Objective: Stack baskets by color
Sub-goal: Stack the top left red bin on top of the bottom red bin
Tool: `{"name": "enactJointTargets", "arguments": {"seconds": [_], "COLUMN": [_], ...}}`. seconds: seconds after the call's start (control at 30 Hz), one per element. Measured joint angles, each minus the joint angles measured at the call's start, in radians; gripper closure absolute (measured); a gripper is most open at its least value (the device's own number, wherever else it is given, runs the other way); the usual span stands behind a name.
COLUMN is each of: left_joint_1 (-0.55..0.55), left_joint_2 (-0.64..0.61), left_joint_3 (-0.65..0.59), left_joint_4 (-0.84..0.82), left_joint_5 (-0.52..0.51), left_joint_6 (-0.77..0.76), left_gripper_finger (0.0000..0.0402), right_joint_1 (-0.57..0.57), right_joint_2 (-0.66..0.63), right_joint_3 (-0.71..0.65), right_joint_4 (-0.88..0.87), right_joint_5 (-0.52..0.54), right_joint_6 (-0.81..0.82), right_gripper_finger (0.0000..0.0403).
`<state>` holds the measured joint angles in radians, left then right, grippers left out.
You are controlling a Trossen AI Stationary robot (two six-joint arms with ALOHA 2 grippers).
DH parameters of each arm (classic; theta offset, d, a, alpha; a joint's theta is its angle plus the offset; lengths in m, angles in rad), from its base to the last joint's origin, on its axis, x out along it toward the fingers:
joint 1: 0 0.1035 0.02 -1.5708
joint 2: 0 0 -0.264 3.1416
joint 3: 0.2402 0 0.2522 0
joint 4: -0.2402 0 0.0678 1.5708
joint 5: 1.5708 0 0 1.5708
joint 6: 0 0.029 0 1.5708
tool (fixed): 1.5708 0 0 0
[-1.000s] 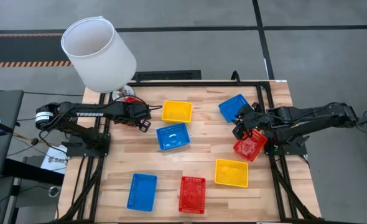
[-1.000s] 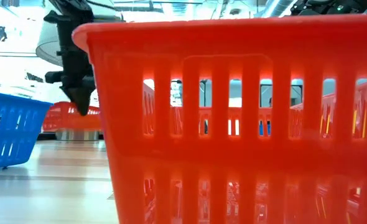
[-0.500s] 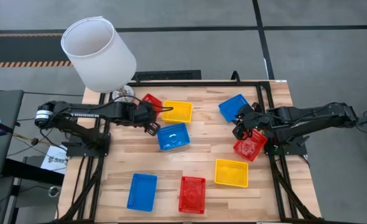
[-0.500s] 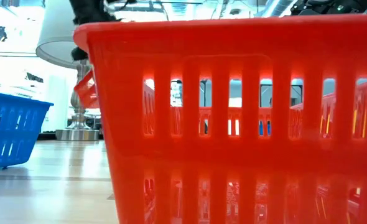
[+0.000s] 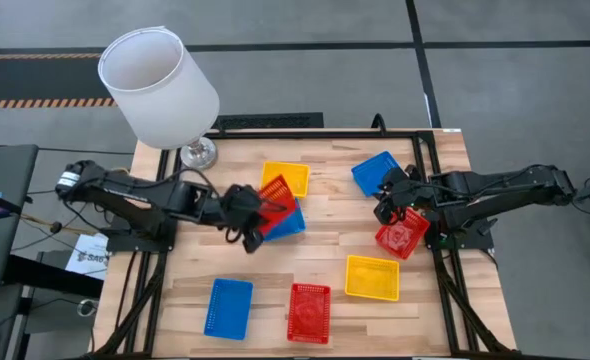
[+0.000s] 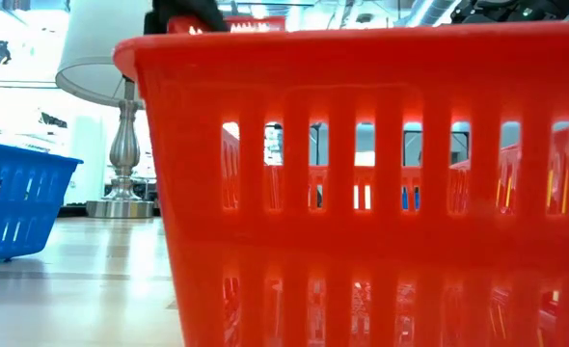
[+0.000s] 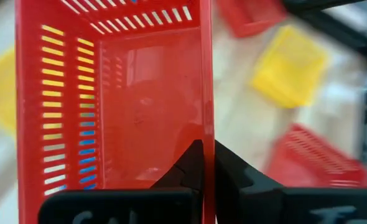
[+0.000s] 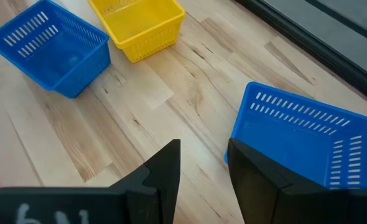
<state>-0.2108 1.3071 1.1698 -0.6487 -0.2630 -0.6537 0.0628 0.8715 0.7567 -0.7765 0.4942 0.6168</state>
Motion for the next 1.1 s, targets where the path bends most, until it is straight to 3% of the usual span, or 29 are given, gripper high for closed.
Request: {"name": "enactJointTargets", "arguments": {"seconds": [0.5, 0.7, 0.9, 1.1], "left_joint_1": [-0.250, -0.303, -0.313, -0.309], "left_joint_2": [0.003, 0.004, 0.103, 0.215], "left_joint_3": [0.000, 0.000, 0.001, 0.000], "left_joint_4": [0.267, 0.420, 0.564, 0.640], "left_joint_5": [0.069, 0.071, 0.059, 0.155], "left_joint_6": [-0.284, -0.286, -0.270, -0.061], "left_gripper_finger": [0.0401, 0.0401, 0.0401, 0.0401], "right_joint_1": [0.002, 0.002, 0.002, 0.002], "right_joint_2": [0.000, 0.000, 0.000, 0.000], "right_joint_3": [0.000, 0.000, 0.000, 0.000], "right_joint_4": [-0.001, -0.001, -0.003, -0.004], "right_joint_5": [-0.052, -0.052, -0.052, -0.053], "right_joint_6": [0.004, -0.001, -0.025, -0.070], "right_gripper_finger": [0.0246, 0.0246, 0.0246, 0.0246]}}
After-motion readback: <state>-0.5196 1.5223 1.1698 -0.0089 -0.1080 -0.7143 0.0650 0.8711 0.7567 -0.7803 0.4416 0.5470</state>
